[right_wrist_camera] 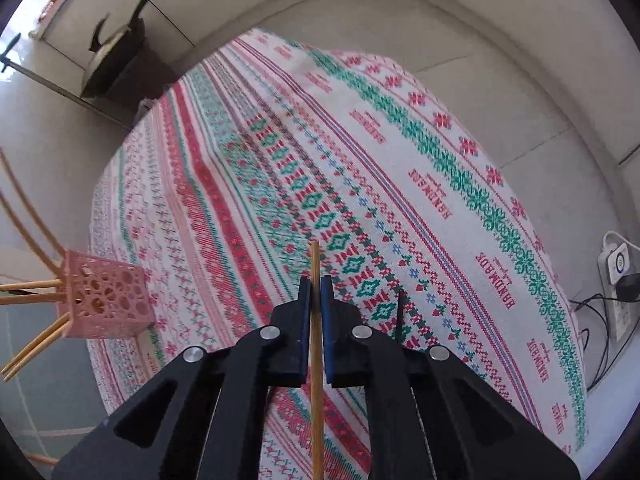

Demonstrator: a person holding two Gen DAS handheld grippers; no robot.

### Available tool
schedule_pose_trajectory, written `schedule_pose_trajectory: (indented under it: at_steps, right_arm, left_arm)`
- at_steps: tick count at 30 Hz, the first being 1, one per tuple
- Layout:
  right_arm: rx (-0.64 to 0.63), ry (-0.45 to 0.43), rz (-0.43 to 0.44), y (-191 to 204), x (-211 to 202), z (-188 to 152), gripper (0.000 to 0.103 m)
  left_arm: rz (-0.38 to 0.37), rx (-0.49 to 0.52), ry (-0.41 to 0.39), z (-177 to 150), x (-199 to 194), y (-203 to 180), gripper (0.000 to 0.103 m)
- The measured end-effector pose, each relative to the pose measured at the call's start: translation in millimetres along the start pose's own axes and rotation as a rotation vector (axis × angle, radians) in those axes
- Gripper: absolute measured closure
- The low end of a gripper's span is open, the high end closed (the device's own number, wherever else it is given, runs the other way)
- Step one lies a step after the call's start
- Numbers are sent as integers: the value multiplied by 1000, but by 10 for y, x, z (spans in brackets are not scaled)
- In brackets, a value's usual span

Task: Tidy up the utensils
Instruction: 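Carry the chopstick toward the pink holder with the left gripper while the right grasps another, then drop the chopstick into the pink holder with the left gripper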

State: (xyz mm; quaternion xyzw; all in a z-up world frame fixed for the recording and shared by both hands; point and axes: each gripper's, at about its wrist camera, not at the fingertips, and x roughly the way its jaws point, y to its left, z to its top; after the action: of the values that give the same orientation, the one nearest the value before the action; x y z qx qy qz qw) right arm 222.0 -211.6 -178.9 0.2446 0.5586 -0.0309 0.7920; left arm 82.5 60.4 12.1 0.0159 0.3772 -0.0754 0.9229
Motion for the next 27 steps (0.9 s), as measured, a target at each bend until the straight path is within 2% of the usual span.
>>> schedule_pose_trajectory:
  at_steps: [6, 11, 15, 19, 21, 23, 25, 26, 27]
  right_arm:
    - [-94, -221, 100, 149, -994, -49, 98]
    - [-69, -381, 190, 157, -1675, 25, 98]
    - [-44, -483, 248, 195, -2151, 127, 98]
    - [-34, -539, 305, 227, -2462, 276, 98]
    - [-39, -570, 322, 214, -2570, 302, 98]
    - [-42, -588, 322, 180, -2630, 286, 98]
    - [-36, -573, 322, 140, -2606, 310, 98]
    - [-30, -556, 324, 118, -2564, 325, 98]
    - [-23, -534, 326, 90, -2506, 348, 98]
  left_arm:
    - [-39, -76, -59, 112, -267, 210, 96]
    - [-59, -148, -160, 363, -555, 335, 96]
    - [-71, -196, -240, 585, -760, 409, 96]
    - [-97, -225, -283, 749, -901, 472, 96]
    - [-122, -218, -258, 755, -868, 457, 96]
    - [-141, -187, -170, 699, -665, 367, 96]
    - [-150, -187, -36, 510, -311, 262, 94]
    - [-135, -193, 40, 390, -102, 219, 82]
    - [-112, -207, 114, 249, 122, 196, 63]
